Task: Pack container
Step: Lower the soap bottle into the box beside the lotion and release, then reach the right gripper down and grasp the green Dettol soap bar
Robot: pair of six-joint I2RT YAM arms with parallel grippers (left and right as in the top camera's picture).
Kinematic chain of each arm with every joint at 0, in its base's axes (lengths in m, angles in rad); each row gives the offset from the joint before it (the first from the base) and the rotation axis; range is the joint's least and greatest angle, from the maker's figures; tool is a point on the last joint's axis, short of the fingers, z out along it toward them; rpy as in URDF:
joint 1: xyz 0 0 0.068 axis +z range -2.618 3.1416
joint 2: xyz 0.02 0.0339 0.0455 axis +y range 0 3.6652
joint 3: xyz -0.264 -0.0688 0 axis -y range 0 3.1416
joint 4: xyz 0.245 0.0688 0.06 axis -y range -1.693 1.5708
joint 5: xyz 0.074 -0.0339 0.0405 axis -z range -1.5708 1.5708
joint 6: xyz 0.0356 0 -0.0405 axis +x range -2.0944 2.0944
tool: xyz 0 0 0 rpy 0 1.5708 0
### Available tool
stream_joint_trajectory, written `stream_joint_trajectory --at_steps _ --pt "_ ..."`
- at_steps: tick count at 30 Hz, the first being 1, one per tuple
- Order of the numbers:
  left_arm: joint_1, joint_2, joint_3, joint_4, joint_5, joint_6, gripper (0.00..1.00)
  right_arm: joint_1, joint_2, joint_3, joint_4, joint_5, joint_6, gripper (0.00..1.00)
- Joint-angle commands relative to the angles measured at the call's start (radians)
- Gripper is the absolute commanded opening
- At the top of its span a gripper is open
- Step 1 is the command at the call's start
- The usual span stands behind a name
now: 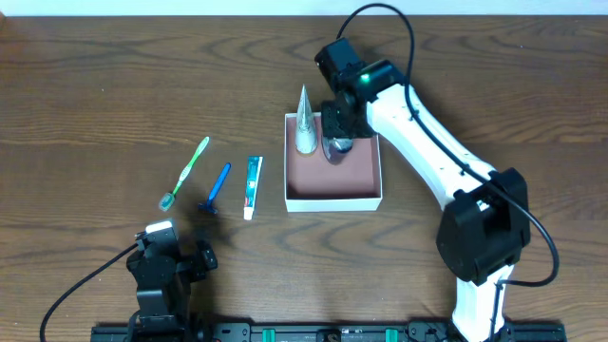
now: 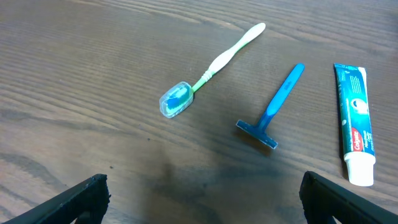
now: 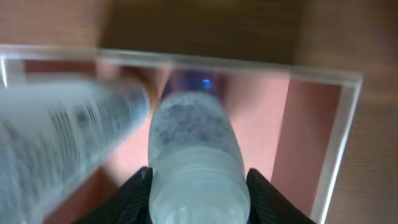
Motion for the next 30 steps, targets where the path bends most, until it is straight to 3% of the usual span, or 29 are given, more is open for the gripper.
stream_joint_trajectory --at_steps 1,5,7,9,16,23,26,30 --pt "0.006 -0.006 -0.012 0.004 -0.004 -0.009 0.98 0.012 0.003 0.011 0.025 -0.011 0.031 0.47" --pt "0.006 -0.006 -0.012 0.004 -0.004 -0.009 0.98 0.012 -0.033 0.024 0.019 -0.009 0.015 0.71" --pt "0.006 -0.006 -0.012 0.004 -0.004 -0.009 0.98 0.008 -0.071 0.024 0.005 -0.003 0.000 0.90" --pt "0.006 -0.006 -0.012 0.004 -0.004 -0.009 0.98 -0.002 -0.126 0.024 -0.028 0.010 0.000 0.99" --pt "0.006 -0.006 -0.012 0.004 -0.004 -0.009 0.98 -0.088 -0.333 0.024 -0.209 0.079 -0.106 0.96" --pt "0.006 -0.006 -0.012 0.004 -0.004 -0.009 0.98 -0.291 -0.406 0.020 -0.418 0.214 -0.159 0.91" --pt "0.006 -0.006 -0.012 0.003 -0.004 -0.009 0.98 -0.376 -0.397 -0.027 -0.442 0.203 -0.214 0.88" --pt "0.006 -0.006 -0.012 0.004 -0.004 -0.009 0.98 -0.462 -0.396 -0.176 -0.359 0.195 -0.258 0.93"
